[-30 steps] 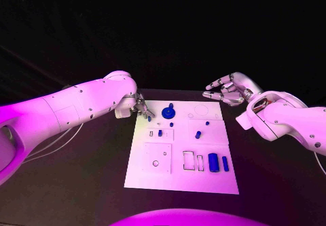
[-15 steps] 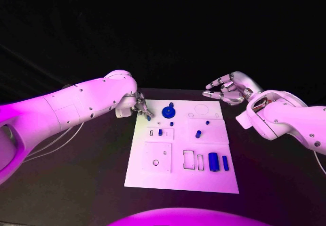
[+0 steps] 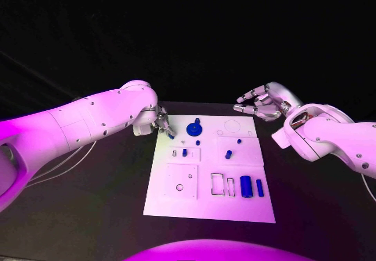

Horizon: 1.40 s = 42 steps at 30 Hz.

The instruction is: Assemble the parts on the task board

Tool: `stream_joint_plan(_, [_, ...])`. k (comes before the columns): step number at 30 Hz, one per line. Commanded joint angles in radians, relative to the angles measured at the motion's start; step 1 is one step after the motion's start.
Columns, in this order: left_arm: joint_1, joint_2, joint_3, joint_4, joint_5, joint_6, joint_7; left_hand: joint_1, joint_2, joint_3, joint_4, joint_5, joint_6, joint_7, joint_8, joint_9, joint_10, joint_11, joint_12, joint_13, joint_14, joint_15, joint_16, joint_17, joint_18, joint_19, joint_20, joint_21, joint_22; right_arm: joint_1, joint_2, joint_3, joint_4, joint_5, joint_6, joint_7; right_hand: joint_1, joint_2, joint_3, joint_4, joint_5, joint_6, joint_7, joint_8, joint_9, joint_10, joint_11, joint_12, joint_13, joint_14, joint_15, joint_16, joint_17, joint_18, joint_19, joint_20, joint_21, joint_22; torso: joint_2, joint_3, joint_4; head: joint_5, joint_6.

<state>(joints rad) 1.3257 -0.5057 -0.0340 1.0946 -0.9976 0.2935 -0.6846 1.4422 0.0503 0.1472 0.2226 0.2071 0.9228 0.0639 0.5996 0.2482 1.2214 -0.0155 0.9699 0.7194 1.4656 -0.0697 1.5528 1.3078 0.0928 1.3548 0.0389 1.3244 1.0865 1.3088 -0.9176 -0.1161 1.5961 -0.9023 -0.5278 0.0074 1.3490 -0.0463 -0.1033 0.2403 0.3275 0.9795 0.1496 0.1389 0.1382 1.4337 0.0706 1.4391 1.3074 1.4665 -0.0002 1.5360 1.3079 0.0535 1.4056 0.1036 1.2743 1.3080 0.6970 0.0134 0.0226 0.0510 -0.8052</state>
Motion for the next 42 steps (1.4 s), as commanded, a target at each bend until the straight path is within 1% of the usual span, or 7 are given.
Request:
stream_joint_plan(1, [-0.001, -0.009, 0.000, 0.015, 0.043, -0.008, 0.016, 0.009, -0.013, 0.086, -0.033, 0.003, 0.010, -0.005, 0.009, 0.004, 0.008, 0.000, 0.000, 0.001, 0.097, -0.002, 0.001, 0.234, 0.004, 0.002, -0.001, 0.004, 0.003, -0.001, 0.001, 0.000, -0.001, -0.006, 0.011, 0.007, -0.007, 0.006, -0.004, -0.002, 0.005, 0.001, -0.004, 0.004, 0.000, 0.000, -0.006, -0.001, 0.113, 0.084, -0.008, -0.003, 0.183, 0.021, -0.003, -0.005, -0.005, 0.034, -0.001, 0.0003, 0.0006, 0.002, 0.000])
stream_joint_plan(9, [0.000, -0.076, 0.002, 0.111, 0.123, -0.077, 0.015, -0.037, -0.096, 0.256, -0.044, 0.001, 0.018, -0.009, 0.026, 0.018, 0.035, -0.006, 0.013, 0.011, 0.096, -0.004, -0.001, 0.230, 0.003, 0.007, -0.005, 0.009, 0.013, -0.001, -0.002, 0.000, -0.002, -0.005, 0.010, 0.005, -0.007, 0.006, -0.003, -0.002, 0.007, 0.001, -0.004, 0.004, 0.000, 0.001, -0.006, -0.001, 0.113, 0.084, -0.008, -0.004, 0.182, 0.021, -0.004, -0.005, -0.006, 0.034, -0.002, 0.0013, 0.0031, 0.008, 0.000])
stream_joint_plan(14, [0.001, -0.120, 0.003, 0.186, 0.159, -0.121, 0.013, -0.063, -0.123, 0.323, -0.052, 0.001, 0.023, -0.012, 0.036, 0.026, 0.049, -0.007, 0.023, 0.023, 0.096, -0.008, 0.000, 0.231, 0.000, 0.012, -0.006, 0.014, 0.022, -0.001, -0.003, 0.000, -0.002, -0.005, 0.010, 0.005, -0.007, 0.006, -0.003, -0.002, 0.007, 0.001, -0.004, 0.004, 0.000, 0.001, -0.006, -0.001, 0.113, 0.084, -0.008, -0.004, 0.182, 0.021, -0.004, -0.005, -0.006, 0.034, -0.004, 0.0026, 0.0046, 0.009, -0.003])
stream_joint_plan(22, [-0.006, -0.184, 0.002, 0.292, 0.156, -0.194, 0.019, -0.104, -0.166, 0.425, -0.078, -0.001, 0.028, -0.015, 0.052, 0.039, 0.069, -0.011, 0.037, 0.041, 0.098, -0.012, 0.003, 0.236, -0.003, 0.022, -0.010, 0.023, 0.039, -0.001, -0.005, 0.000, -0.002, -0.005, 0.011, 0.005, -0.007, 0.006, -0.003, -0.002, 0.007, 0.001, -0.004, 0.004, 0.000, 0.001, -0.006, -0.001, 0.113, 0.084, -0.008, -0.004, 0.182, 0.021, -0.004, -0.005, -0.006, 0.034, -0.003, 0.0016, 0.0054, 0.010, -0.003])
stream_joint_plan(29, [-0.027, -0.210, 0.002, 0.336, 0.094, -0.222, 0.023, -0.125, -0.189, 0.475, -0.095, -0.001, 0.033, -0.018, 0.061, 0.046, 0.083, -0.014, 0.047, 0.054, 0.099, -0.015, 0.006, 0.241, -0.005, 0.027, -0.012, 0.030, 0.051, -0.002, -0.006, 0.000, -0.001, -0.005, 0.011, 0.005, -0.007, 0.006, -0.003, -0.002, 0.007, 0.001, -0.004, 0.004, 0.000, 0.001, -0.006, -0.001, 0.113, 0.084, -0.008, -0.004, 0.182, 0.021, -0.004, -0.005, -0.006, 0.034, -0.003, 0.0012, 0.0051, 0.013, -0.006])
stream_joint_plan(35, [-0.047, -0.215, 0.001, 0.355, 0.041, -0.225, 0.020, -0.141, -0.203, 0.502, -0.105, -0.002, 0.039, -0.021, 0.068, 0.051, 0.097, -0.016, 0.062, 0.074, 0.101, -0.016, 0.010, 0.248, -0.007, 0.033, -0.013, 0.036, 0.063, -0.002, -0.006, 0.000, -0.001, -0.005, 0.011, 0.005, -0.007, 0.006, -0.003, -0.002, 0.007, 0.001, -0.004, 0.004, 0.000, 0.001, -0.006, -0.001, 0.113, 0.084, -0.008, -0.004, 0.182, 0.021, -0.004, -0.005, -0.006, 0.034, -0.002, 0.0011, 0.0020, 0.016, -0.007])
stream_joint_plan(42, [-0.065, -0.214, 0.001, 0.369, -0.011, -0.207, 0.016, -0.151, -0.213, 0.517, -0.111, -0.002, 0.043, -0.023, 0.072, 0.055, 0.106, -0.018, 0.071, 0.087, 0.102, -0.018, 0.012, 0.253, -0.008, 0.036, -0.014, 0.040, 0.069, -0.003, -0.007, 0.000, -0.001, -0.005, 0.011, 0.006, -0.007, 0.006, -0.003, -0.002, 0.007, 0.001, -0.004, 0.004, 0.000, 0.001, -0.006, -0.001, 0.113, 0.084, -0.008, -0.004, 0.182, 0.021, -0.004, -0.005, -0.006, 0.034, -0.002, 0.0017, 0.0032, 0.014, -0.009])
